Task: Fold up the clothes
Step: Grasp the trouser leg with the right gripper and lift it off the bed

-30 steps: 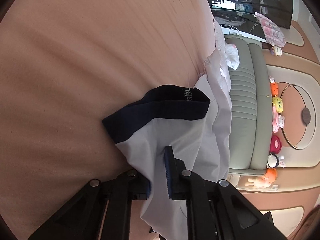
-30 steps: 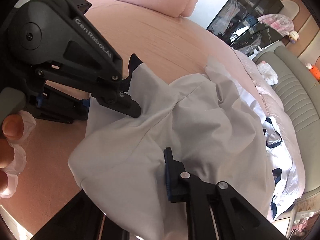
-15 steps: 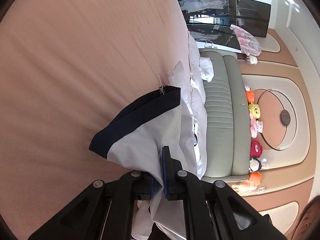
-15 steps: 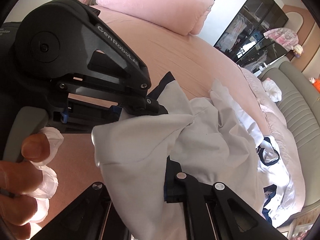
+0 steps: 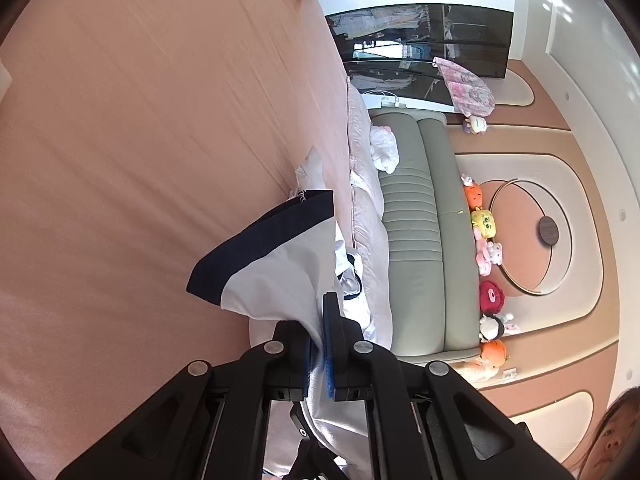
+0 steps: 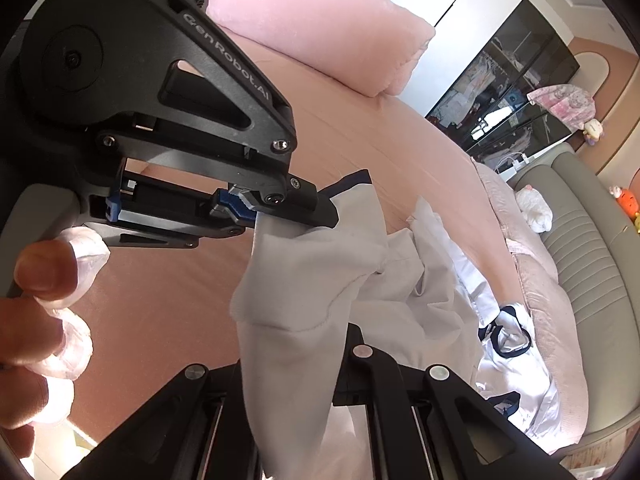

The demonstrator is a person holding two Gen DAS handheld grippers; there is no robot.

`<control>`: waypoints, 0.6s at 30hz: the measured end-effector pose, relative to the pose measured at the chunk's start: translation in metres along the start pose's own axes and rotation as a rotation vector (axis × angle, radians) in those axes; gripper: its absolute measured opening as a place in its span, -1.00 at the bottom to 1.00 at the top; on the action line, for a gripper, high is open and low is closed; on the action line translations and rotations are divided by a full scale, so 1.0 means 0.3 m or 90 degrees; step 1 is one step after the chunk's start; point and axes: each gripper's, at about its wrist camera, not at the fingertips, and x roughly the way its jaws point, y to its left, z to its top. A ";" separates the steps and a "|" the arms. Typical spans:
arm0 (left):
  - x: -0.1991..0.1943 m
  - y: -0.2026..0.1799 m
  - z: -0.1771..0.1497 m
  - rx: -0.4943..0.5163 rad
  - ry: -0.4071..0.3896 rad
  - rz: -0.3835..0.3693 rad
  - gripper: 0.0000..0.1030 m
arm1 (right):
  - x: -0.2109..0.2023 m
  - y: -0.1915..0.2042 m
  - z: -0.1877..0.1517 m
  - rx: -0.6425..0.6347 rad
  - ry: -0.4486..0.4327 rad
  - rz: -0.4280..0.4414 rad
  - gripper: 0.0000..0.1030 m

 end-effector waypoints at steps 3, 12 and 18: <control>-0.035 -0.007 -0.005 -0.004 -0.019 -0.015 -0.93 | -0.028 0.023 0.013 -0.021 -0.012 0.002 -0.94; -0.132 -0.030 -0.019 0.010 -0.029 0.001 -0.93 | -0.094 0.130 0.035 -0.086 -0.028 0.051 -0.94; -0.213 0.003 -0.022 0.000 -0.054 0.017 -0.93 | -0.110 0.207 0.023 -0.119 -0.030 0.075 -0.94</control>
